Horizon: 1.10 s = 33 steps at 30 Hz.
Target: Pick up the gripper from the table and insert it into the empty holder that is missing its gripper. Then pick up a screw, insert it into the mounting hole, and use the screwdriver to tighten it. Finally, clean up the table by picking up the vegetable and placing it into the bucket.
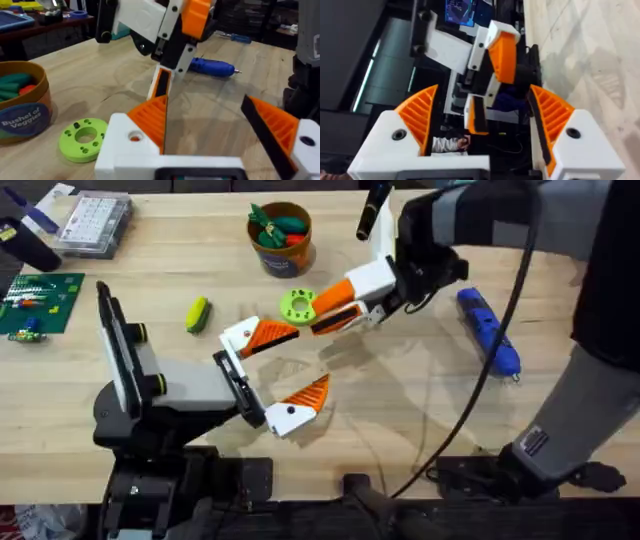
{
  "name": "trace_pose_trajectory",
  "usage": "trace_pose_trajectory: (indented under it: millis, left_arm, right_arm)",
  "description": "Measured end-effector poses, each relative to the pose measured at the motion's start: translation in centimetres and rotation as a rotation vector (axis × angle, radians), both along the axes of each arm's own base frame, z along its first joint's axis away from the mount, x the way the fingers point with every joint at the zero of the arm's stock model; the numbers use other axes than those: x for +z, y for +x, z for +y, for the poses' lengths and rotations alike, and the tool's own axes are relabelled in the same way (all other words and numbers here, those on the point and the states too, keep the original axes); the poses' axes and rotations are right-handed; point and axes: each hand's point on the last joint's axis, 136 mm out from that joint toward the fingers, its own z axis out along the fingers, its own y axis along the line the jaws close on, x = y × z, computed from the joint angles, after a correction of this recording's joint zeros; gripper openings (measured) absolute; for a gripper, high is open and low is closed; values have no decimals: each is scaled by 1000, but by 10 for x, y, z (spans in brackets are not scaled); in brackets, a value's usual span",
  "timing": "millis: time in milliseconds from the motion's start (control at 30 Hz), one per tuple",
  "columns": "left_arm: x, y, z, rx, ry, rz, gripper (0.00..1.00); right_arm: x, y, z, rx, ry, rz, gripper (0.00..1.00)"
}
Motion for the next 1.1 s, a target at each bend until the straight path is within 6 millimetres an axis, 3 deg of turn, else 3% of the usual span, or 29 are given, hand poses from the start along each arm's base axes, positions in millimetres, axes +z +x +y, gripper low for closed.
trace_pose_trajectory:
  millis: [267,367,767,933,1000,1100]
  left_arm:
    - [0,0,0,0,0,0,986]
    - [0,0,0,0,0,1,986]
    - [0,0,0,0,0,0,986]
    - [0,0,0,0,0,0,986]
    - [0,0,0,0,0,0,986]
    - [0,0,0,0,0,0,986]
  right_arm:
    - [-55,10,0,-15,-46,113,992]
    - [-63,10,-2,-21,-73,179,992]
    - [-73,-6,-8,45,-211,225,992]
    - [-76,-2,-13,65,-346,99,992]
    - [-68,4,-13,43,-387,23,992]
    - [-37,15,-13,-23,-394,-105,992]
